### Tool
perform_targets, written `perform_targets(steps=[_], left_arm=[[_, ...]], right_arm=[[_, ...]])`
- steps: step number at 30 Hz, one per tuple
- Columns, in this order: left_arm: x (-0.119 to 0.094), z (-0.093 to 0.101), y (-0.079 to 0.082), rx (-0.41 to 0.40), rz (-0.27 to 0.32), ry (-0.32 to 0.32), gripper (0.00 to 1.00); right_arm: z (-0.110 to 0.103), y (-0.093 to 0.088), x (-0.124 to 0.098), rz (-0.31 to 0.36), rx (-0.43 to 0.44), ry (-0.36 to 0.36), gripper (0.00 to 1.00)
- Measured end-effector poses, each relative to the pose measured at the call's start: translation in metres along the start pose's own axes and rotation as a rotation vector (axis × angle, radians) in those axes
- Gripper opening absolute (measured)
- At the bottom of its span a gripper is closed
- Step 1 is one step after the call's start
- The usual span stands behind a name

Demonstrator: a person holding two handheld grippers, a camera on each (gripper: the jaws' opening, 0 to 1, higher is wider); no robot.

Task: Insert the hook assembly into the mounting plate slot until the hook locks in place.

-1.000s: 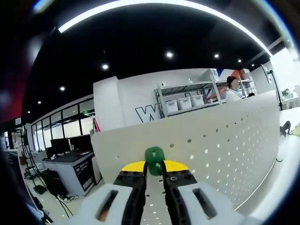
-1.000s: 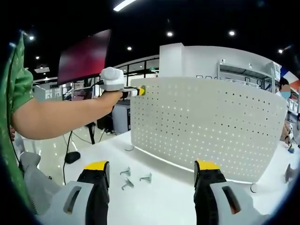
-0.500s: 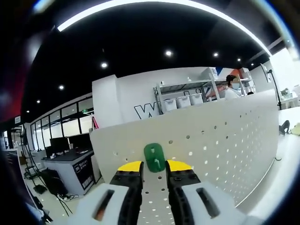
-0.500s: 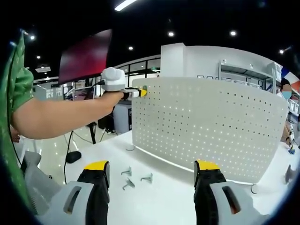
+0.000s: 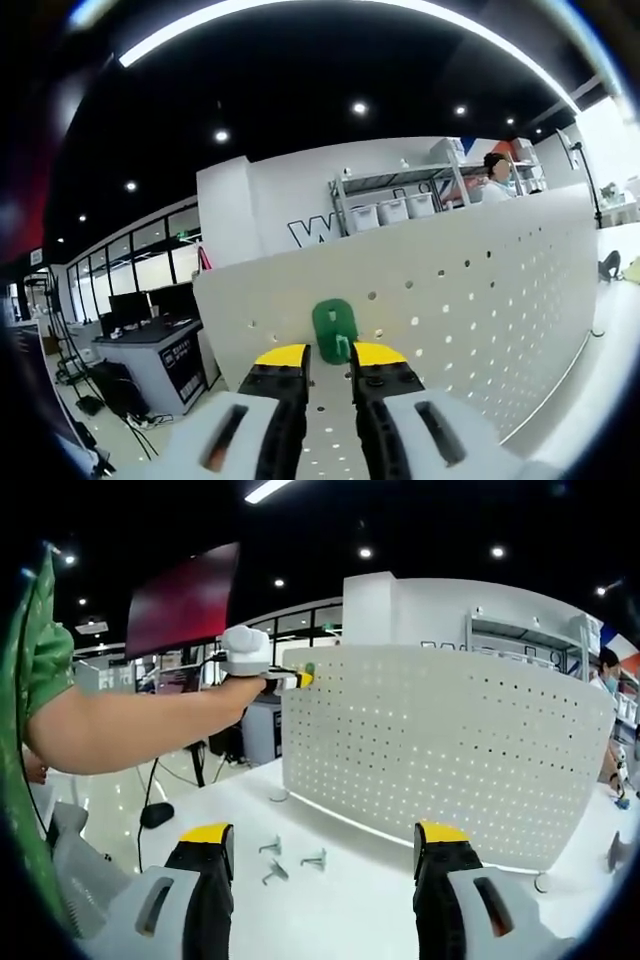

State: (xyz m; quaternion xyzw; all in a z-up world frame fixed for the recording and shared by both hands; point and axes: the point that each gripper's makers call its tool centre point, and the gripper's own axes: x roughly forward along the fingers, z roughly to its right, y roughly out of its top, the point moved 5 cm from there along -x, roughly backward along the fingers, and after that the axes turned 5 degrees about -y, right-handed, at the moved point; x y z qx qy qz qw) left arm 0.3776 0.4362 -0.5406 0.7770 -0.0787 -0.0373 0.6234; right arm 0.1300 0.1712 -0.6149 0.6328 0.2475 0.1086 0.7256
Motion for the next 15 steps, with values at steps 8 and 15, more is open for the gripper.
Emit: perform_targets(steps=[8,15], left_arm=[[-0.0001,0.0003,-0.0008,0.009,-0.002,0.007,0.17],[-0.0008,-0.0004,-0.0014,0.019,-0.006,0.013,0.17]], right_arm=[[-0.0002,-0.0017,0.0003,-0.004,0.002,0.004,0.75],[0.0008,-0.0034,-0.0006,-0.006,0.008,0.001,0.74]])
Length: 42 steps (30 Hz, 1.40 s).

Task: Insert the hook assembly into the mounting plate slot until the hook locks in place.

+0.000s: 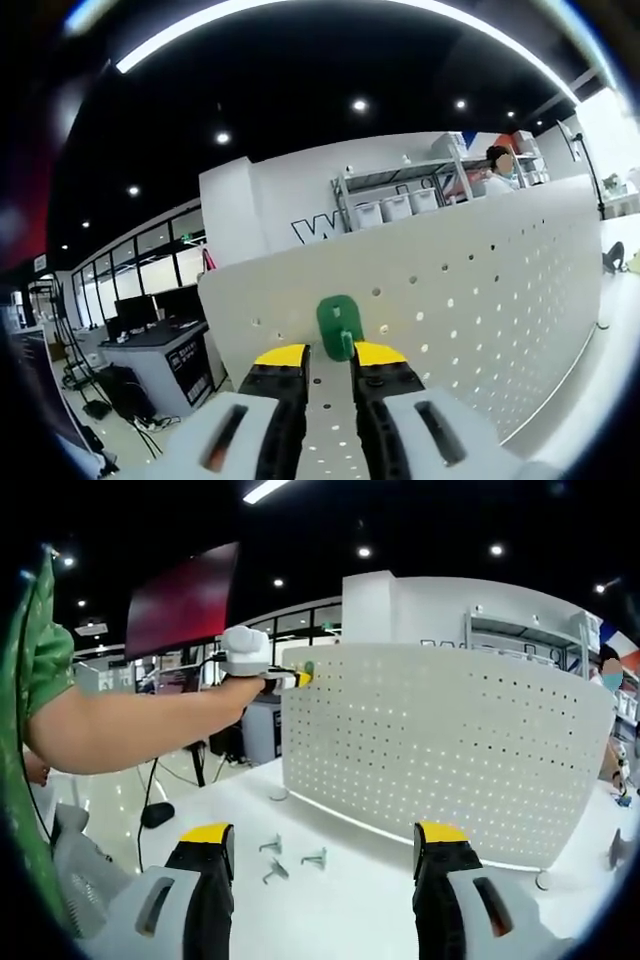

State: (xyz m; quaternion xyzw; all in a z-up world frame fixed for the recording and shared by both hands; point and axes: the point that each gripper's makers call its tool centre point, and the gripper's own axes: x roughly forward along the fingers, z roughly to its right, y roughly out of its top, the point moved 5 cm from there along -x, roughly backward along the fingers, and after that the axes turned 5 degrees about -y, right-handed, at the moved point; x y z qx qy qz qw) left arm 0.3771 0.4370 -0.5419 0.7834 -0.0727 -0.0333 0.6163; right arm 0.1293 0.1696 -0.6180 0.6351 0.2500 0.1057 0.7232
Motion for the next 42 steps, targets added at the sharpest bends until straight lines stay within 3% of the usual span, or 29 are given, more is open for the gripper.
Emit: perform_targets(steps=[28,42], left_arm=[[-0.012,0.002,0.0,-0.032,0.0,-0.024,0.2],[-0.039,0.009,-0.006,-0.076,-0.008,-0.063,0.26]], right_arm=[[-0.006,0.003,-0.002,0.004,-0.009,0.013,0.74],[-0.012,0.006,-0.003,0.017,-0.011,0.025,0.74]])
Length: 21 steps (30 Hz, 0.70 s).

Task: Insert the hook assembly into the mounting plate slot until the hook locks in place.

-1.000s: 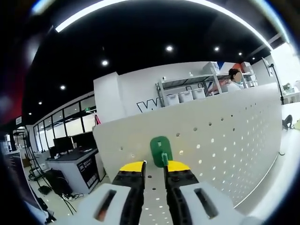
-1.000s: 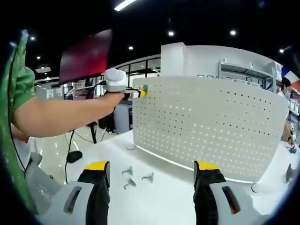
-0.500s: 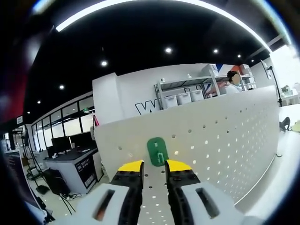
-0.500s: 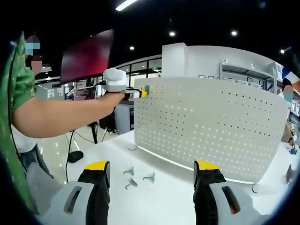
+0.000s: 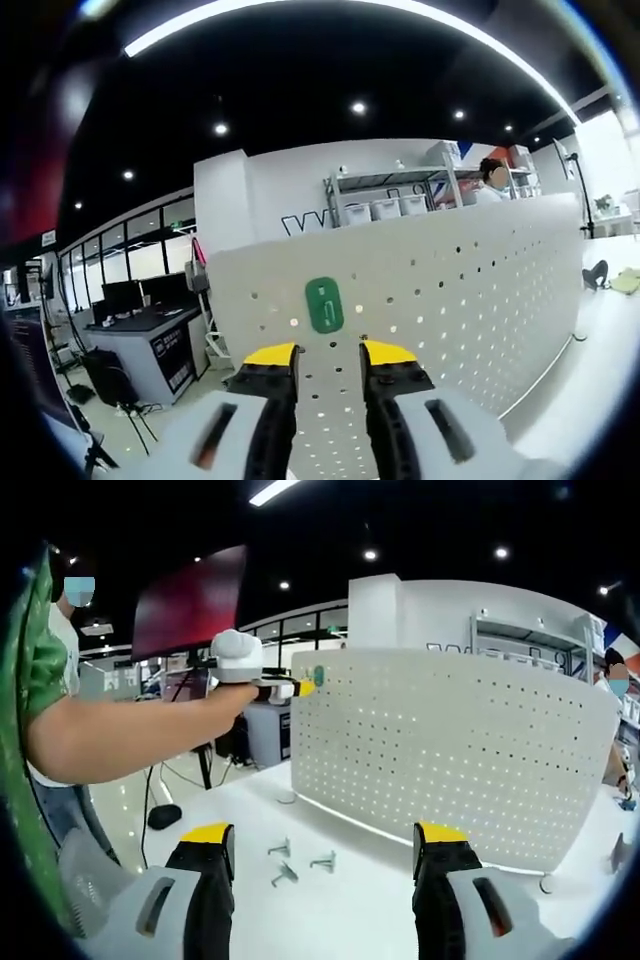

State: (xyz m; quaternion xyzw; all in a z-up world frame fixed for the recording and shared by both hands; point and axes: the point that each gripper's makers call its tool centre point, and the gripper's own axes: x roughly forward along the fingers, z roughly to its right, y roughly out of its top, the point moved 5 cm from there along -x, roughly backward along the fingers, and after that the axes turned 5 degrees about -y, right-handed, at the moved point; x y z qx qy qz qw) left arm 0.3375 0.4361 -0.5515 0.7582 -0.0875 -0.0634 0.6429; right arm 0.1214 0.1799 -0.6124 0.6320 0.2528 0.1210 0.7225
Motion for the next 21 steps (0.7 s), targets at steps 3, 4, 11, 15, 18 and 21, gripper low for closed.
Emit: perform_targets(steps=[3,4,11,15,18,21], left_arm=[[-0.005,0.002,-0.002,-0.006,-0.01,-0.014,0.28],[-0.006,0.003,-0.002,-0.007,-0.011,-0.018,0.29],[-0.019,0.013,-0.004,-0.039,-0.024,-0.074,0.37],[-0.029,0.022,-0.004,-0.03,-0.035,-0.106,0.42],[-0.039,0.03,-0.004,-0.038,-0.039,-0.14,0.44],[-0.049,0.038,-0.004,-0.038,-0.047,-0.167,0.46]], right_arm=[[-0.002,0.002,0.0,0.006,-0.001,0.003,0.74],[-0.002,0.002,0.0,0.007,-0.001,0.004,0.74],[-0.005,0.003,-0.001,0.011,-0.004,0.01,0.74],[-0.008,0.003,-0.001,0.014,-0.004,0.015,0.74],[-0.009,0.004,-0.001,0.017,0.001,0.021,0.74],[-0.01,0.004,-0.002,0.02,0.017,0.025,0.74]])
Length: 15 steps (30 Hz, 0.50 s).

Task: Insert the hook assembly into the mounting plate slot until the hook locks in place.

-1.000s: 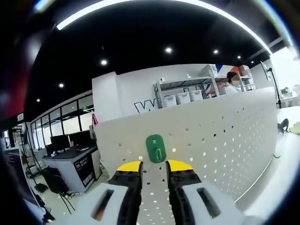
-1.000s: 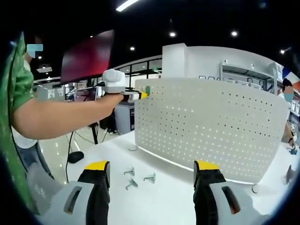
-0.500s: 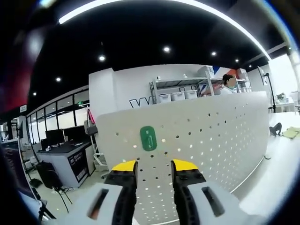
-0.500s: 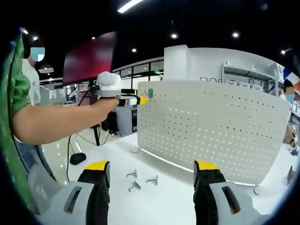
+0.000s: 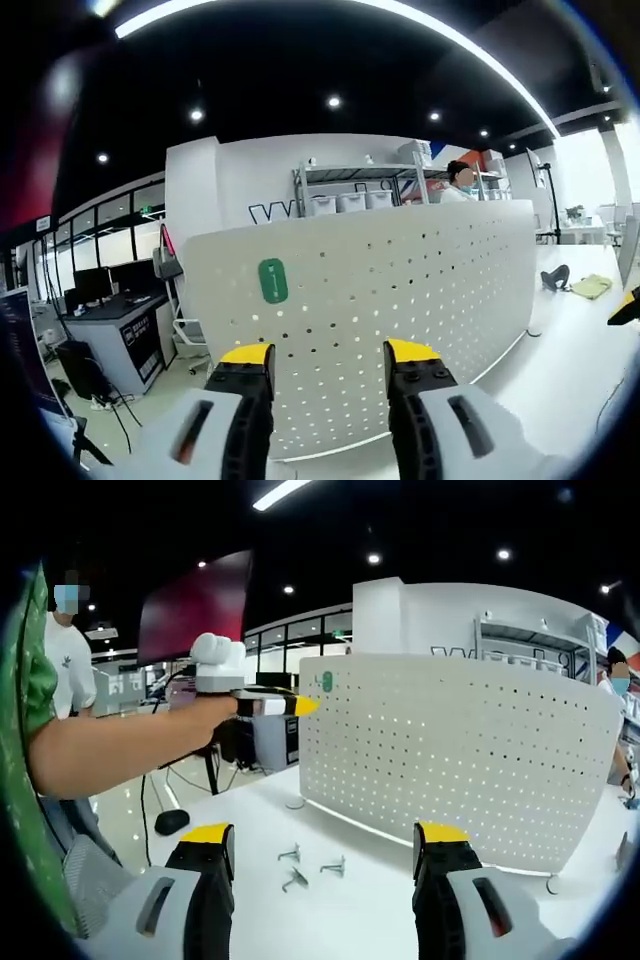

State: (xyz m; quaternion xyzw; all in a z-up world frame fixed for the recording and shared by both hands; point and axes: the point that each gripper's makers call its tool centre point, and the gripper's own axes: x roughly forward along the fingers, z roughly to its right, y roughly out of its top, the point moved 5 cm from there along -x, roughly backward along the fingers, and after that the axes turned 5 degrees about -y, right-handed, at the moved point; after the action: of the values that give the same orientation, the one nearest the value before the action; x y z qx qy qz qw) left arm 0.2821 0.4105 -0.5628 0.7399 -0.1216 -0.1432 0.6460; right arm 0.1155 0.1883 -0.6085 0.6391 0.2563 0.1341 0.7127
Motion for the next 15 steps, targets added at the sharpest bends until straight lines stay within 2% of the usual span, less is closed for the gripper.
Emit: perform_targets(steps=[11,15], left_arm=[[-0.024,0.021,-0.004,-0.008,-0.02,-0.063,0.51],[-0.033,0.027,-0.011,-0.015,-0.034,-0.077,0.51]], right_arm=[[-0.005,0.001,-0.001,0.006,0.014,0.016,0.74],[-0.007,0.002,-0.001,0.008,0.011,0.021,0.74]])
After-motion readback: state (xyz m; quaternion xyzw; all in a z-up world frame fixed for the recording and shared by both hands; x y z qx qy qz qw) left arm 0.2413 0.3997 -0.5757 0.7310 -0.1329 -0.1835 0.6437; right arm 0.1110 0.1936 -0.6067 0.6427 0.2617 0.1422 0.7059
